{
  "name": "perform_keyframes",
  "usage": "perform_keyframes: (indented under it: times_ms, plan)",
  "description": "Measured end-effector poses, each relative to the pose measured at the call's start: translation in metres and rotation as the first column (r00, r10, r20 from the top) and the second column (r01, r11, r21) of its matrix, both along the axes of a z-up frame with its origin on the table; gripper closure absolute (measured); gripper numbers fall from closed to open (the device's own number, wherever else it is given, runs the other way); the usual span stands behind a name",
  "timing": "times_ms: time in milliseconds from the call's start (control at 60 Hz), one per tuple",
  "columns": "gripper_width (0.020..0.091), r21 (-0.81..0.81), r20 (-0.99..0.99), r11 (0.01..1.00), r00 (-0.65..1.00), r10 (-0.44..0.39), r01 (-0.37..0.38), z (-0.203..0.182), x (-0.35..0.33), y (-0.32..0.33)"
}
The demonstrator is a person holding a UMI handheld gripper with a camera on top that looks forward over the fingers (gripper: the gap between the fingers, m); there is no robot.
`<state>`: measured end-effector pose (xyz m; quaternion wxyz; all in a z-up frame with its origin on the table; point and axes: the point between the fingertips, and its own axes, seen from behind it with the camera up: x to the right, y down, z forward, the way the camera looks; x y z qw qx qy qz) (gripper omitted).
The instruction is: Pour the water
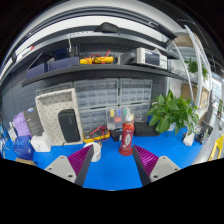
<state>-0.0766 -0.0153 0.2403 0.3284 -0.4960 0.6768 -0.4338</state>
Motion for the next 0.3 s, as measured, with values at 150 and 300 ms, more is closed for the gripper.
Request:
perform_keyframes:
  times_ms: [150, 300]
  plan:
    - [0.0306, -0.001, -0.024, 1.000, 1.000, 0.006, -0.006, 0.005, -0.017, 0.014]
    - [0.0305, 0.007, -0.019, 1.000, 1.000, 0.014, -0.014, 0.007, -0.026, 0.026]
